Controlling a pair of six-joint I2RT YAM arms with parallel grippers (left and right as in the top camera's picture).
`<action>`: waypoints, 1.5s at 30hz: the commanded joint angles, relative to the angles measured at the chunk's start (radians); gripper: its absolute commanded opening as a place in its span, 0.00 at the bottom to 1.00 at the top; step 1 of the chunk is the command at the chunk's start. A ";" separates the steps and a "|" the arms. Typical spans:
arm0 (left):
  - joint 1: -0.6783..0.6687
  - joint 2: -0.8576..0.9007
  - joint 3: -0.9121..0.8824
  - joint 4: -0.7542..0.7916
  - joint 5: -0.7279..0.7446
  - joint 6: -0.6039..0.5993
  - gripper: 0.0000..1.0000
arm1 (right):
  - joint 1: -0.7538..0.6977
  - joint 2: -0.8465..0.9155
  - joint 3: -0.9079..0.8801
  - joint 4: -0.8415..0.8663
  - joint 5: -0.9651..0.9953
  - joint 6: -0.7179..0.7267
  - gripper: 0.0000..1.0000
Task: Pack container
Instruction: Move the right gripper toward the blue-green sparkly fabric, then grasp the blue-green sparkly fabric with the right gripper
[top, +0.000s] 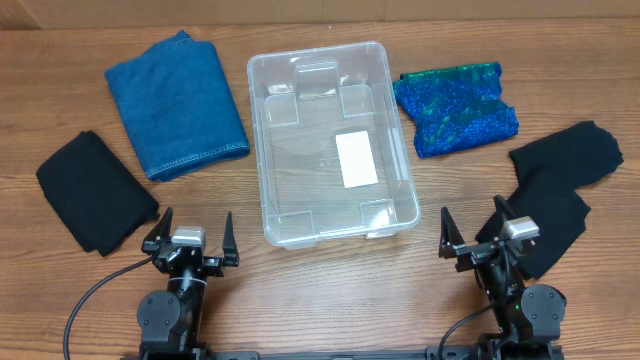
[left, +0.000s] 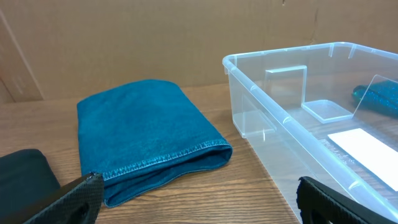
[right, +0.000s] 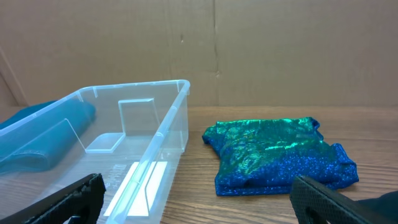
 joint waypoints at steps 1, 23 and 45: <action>-0.006 -0.009 -0.006 0.003 0.014 0.007 1.00 | 0.006 -0.007 -0.010 0.006 0.011 0.022 1.00; -0.006 0.659 0.765 -0.474 0.024 -0.190 1.00 | 0.004 0.675 0.576 -0.219 0.031 0.197 1.00; -0.006 1.219 1.469 -1.176 0.074 -0.112 1.00 | -0.107 1.772 1.279 -0.605 0.115 0.508 1.00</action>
